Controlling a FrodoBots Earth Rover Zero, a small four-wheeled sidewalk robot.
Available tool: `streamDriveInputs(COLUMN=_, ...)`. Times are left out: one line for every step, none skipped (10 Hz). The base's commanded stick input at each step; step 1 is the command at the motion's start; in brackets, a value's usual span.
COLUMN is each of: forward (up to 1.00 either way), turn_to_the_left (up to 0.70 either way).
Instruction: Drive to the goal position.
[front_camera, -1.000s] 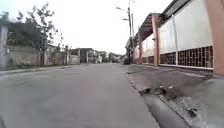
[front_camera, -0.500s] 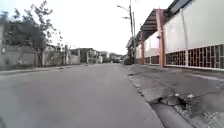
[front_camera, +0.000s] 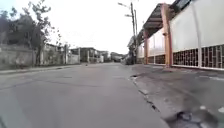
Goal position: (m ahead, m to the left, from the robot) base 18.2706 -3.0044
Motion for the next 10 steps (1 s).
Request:
streamDriveInputs(forward=1.00, turn_to_the_left=0.00)
streamDriveInputs(forward=1.00, turn_to_the_left=0.00)
streamDriveInputs(forward=1.00, turn_to_the_left=0.00)
streamDriveInputs(forward=1.00, turn_to_the_left=0.00)
streamDriveInputs(forward=1.00, turn_to_the_left=0.00)
streamDriveInputs(forward=1.00, turn_to_the_left=0.00)
streamDriveInputs(forward=1.00, turn_to_the_left=0.00)
streamDriveInputs(forward=1.00, turn_to_the_left=0.00)
streamDriveInputs(forward=1.00, turn_to_the_left=0.00)
streamDriveInputs(forward=1.00, turn_to_the_left=0.00)
